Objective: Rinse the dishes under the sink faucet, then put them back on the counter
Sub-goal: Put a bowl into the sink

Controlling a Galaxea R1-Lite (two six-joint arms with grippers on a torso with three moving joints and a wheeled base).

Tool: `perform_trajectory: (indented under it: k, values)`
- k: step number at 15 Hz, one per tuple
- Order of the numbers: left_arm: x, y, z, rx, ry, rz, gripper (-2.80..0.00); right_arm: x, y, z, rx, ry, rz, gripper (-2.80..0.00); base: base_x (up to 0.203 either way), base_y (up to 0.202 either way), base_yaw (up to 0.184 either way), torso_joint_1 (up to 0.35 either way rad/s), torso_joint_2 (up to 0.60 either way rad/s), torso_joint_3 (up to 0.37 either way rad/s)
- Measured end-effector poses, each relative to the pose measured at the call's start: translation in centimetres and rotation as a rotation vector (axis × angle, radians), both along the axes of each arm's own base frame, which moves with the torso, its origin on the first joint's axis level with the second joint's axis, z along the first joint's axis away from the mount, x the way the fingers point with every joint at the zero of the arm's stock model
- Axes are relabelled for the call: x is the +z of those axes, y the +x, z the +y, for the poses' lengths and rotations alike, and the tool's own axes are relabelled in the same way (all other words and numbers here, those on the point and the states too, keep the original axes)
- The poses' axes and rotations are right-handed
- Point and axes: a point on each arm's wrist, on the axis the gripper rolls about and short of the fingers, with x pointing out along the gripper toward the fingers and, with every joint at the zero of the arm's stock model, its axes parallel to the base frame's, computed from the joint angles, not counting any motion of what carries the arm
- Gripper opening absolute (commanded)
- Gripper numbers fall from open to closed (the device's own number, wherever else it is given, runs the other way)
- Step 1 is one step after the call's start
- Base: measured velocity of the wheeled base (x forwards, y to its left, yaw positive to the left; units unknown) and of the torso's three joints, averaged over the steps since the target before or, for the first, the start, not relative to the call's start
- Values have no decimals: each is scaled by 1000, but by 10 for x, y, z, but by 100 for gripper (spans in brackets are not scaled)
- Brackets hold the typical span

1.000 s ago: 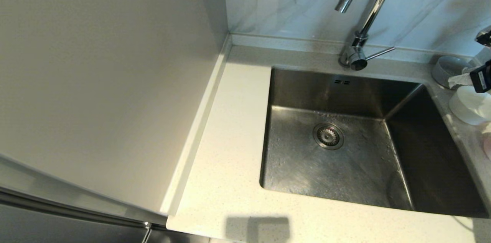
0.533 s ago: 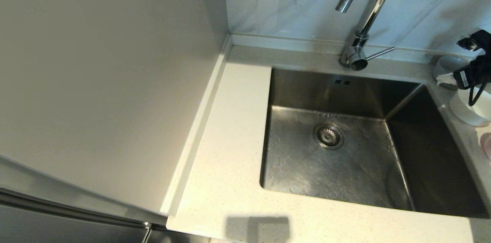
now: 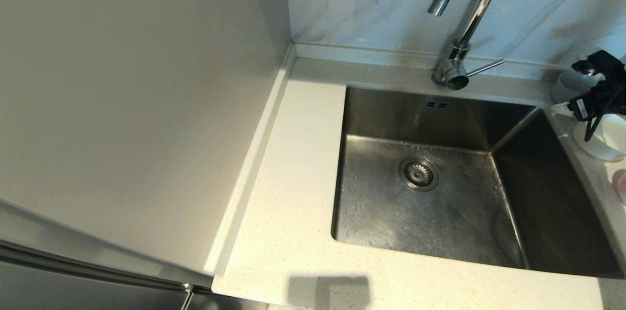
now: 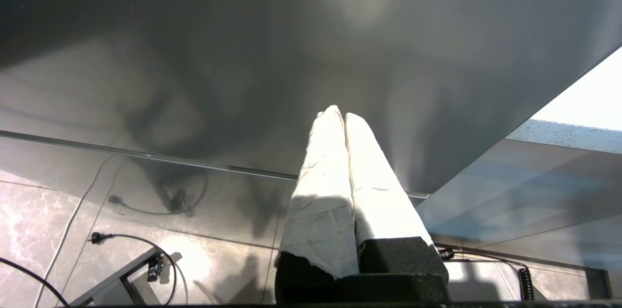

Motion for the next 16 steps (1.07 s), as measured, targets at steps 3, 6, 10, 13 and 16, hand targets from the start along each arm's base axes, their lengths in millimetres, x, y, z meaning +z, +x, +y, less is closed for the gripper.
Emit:
perform_trajectory:
  k: [3,6,10,13,16]
  values:
    - [0,0,0,0,0,0,-280,-3,3,-2,-3,-2,-6,-280,0,0,0,0,0,0]
    - [0,0,0,1,0,0,-280,-6,5,-3,-2,-2,-7,-280,0,0,0,0,0,0]
    - [0,0,0,0,0,0,-280,-5,7,0,4,-4,-22,-280,0,0,0,0,0,0]
    - [0,0,0,0,0,-1,-280,-4,9,3,11,1,-36,-280,0,0,0,0,0,0]
    - [0,0,0,0,1,0,-280,0,9,6,23,3,-57,-280,0,0,0,0,0,0]
